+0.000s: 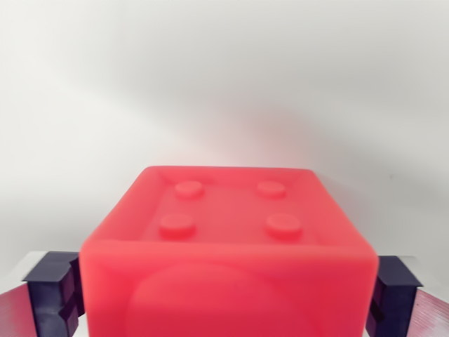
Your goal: Destack cube
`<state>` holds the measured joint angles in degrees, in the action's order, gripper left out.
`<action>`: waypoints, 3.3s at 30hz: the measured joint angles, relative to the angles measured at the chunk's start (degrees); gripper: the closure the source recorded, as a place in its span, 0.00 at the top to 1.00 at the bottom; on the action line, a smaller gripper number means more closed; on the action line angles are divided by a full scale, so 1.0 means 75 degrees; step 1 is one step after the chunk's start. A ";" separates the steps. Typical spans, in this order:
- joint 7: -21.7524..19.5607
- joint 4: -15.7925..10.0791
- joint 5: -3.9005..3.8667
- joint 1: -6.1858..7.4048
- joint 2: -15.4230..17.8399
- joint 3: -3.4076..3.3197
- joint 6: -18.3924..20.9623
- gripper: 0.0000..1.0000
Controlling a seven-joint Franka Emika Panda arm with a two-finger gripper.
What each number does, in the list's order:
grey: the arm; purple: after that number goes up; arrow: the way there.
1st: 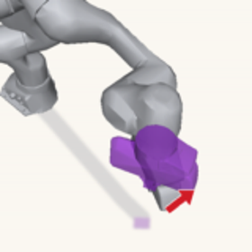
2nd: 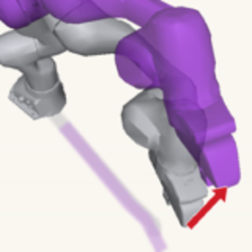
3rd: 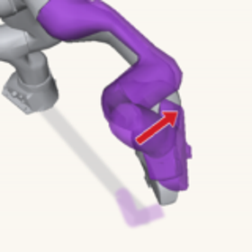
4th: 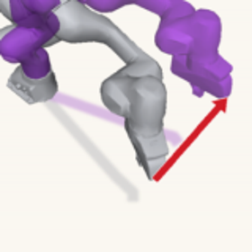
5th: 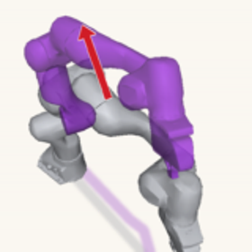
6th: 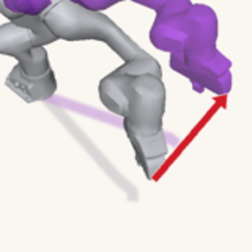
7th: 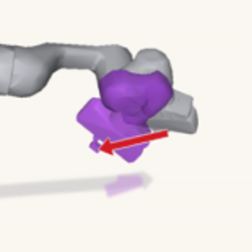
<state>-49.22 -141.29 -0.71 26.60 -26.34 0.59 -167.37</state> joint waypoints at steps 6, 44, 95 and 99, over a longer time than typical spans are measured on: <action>0.0000 0.0000 0.0000 0.0000 0.0000 0.0000 0.0000 1.00; 0.0010 -0.0307 0.0014 -0.0002 0.1359 0.0009 0.1009 1.00; 0.0058 0.0306 0.0082 -0.0002 0.4851 0.0016 0.5098 1.00; 0.0058 0.0433 0.0083 -0.0002 0.4984 0.0016 0.5354 1.00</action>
<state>-48.78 -138.04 -0.09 26.58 11.04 0.71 -127.21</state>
